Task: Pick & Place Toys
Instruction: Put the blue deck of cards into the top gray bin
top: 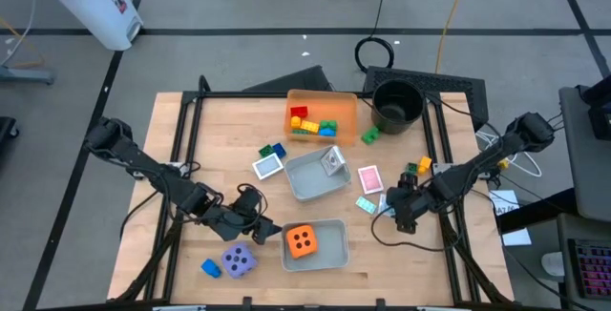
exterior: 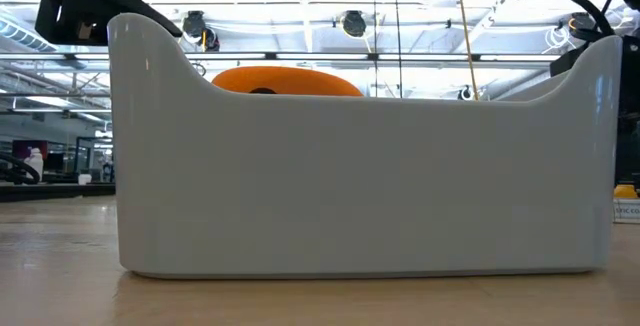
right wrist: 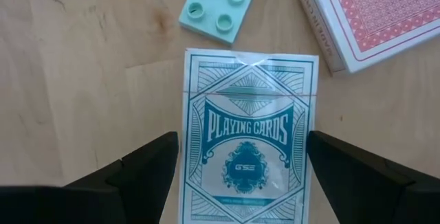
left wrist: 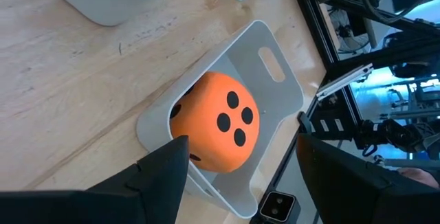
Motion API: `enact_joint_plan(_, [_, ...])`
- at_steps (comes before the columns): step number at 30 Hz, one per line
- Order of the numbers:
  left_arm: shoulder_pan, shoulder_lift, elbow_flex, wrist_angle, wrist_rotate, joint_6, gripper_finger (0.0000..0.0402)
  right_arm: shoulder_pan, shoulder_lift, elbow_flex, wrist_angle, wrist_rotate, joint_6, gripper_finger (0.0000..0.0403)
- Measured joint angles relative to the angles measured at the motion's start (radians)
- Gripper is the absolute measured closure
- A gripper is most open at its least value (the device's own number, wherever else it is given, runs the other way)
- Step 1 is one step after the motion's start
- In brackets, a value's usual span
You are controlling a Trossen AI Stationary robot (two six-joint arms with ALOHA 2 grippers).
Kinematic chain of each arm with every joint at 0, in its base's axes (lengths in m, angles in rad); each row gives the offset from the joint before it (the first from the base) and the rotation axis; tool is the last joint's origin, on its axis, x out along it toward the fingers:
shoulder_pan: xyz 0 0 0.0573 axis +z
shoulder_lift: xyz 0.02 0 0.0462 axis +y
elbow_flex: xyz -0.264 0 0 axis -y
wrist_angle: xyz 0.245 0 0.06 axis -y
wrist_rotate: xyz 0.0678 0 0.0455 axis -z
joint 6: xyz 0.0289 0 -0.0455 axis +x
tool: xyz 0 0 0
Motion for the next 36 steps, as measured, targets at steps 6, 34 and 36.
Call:
enact_joint_plan(6, [0.0,0.0,0.0,-0.001,0.0,0.0,0.0131,0.0,0.032,0.002,0.0,0.012,-0.004,0.0083])
enact_joint_plan(34, [0.0,0.0,0.0,-0.001,-0.001,0.0,0.0131,-0.001,0.048,0.0,0.0,0.049,-0.018,0.0083])
enact_joint_plan(36, [0.0,0.0,0.0,-0.001,-0.001,0.0,0.0131,-0.001,0.048,0.0,0.0,0.048,-0.017,0.0082])
